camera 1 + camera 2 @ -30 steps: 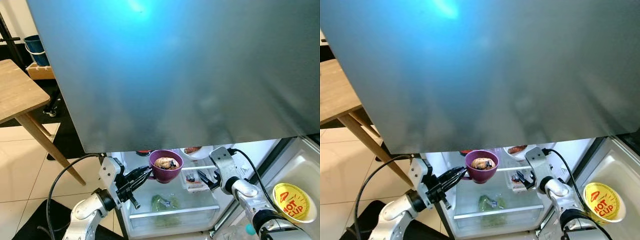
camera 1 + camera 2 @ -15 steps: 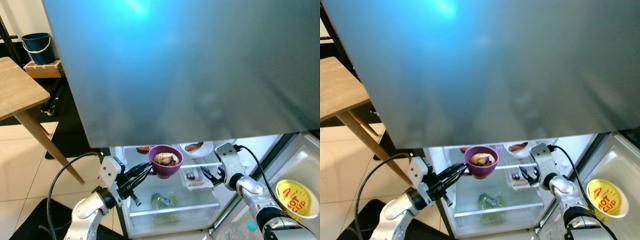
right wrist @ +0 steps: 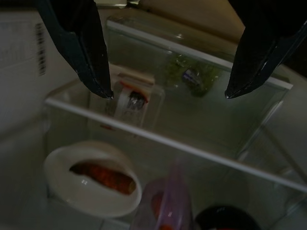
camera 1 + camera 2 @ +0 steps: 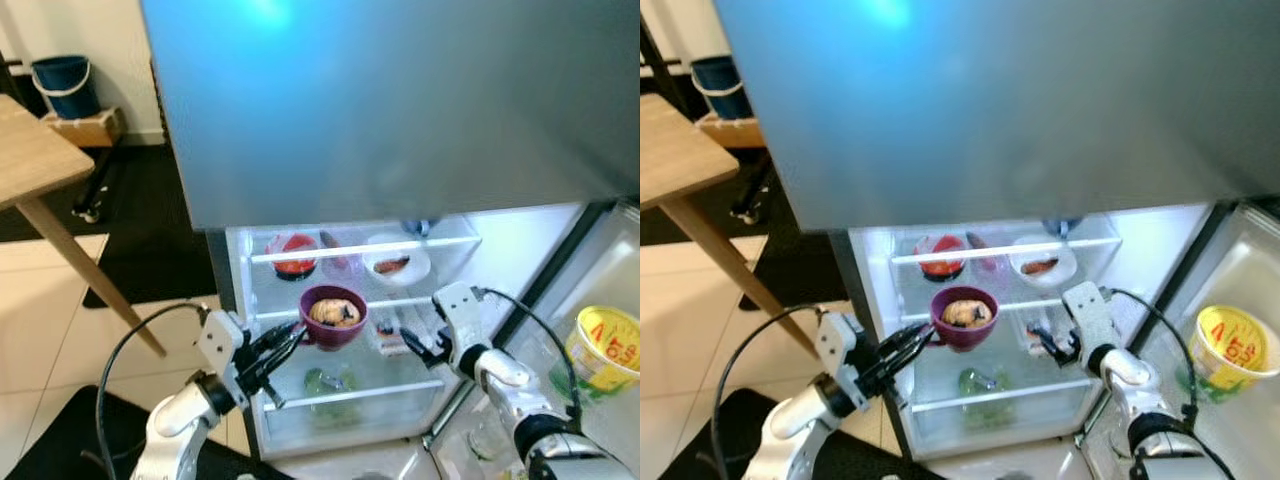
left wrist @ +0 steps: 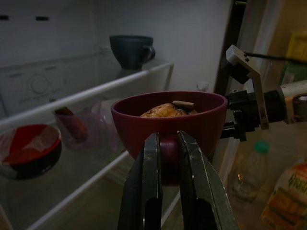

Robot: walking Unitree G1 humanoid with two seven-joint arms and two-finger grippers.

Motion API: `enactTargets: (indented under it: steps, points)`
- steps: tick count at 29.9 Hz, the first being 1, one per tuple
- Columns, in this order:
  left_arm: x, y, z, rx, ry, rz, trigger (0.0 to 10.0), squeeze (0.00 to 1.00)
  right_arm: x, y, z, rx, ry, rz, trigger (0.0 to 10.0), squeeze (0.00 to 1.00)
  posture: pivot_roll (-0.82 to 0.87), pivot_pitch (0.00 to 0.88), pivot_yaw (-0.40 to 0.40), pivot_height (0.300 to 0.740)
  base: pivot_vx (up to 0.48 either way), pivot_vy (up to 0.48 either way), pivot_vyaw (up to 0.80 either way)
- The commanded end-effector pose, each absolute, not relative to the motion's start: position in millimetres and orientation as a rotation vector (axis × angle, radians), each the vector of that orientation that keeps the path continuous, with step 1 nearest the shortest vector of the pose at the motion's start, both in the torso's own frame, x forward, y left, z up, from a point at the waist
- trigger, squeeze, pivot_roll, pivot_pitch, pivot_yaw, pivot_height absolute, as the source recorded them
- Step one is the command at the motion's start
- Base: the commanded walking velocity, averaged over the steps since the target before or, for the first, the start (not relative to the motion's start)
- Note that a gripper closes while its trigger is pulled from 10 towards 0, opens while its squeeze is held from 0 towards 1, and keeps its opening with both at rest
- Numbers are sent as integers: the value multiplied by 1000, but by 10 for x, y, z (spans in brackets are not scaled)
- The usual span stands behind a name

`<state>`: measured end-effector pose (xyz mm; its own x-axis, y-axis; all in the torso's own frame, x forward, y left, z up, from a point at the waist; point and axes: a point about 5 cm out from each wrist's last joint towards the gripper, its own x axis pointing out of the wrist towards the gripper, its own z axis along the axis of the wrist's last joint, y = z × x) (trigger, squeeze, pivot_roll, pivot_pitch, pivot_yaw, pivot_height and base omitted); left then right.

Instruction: Restocking fridge

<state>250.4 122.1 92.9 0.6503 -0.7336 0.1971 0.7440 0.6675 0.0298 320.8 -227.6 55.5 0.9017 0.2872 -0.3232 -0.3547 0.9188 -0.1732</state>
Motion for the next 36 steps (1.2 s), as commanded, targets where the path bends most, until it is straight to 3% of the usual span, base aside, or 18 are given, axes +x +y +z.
enactTargets:
  steps: [1, 22, 36]
  points:
    - [2529, 1184, 972, -57, -233, -840, 10000, 0, 3191, -2303, 544, -209, 303, 324, 10000, 0, -32, 41, 1, 610, 0, 0, 0]
    - [2575, 1147, 1056, -44, -279, -839, 10000, 0, 3211, -2296, 609, -160, 255, 347, 10000, 0, -30, 35, 6, 525, 0, 0, 0]
    - [2597, 1143, 1106, -34, -307, -825, 10000, 0, 3193, -2179, 752, -18, 100, 495, 10000, 0, -30, 34, 7, 525, 0, 0, 0]
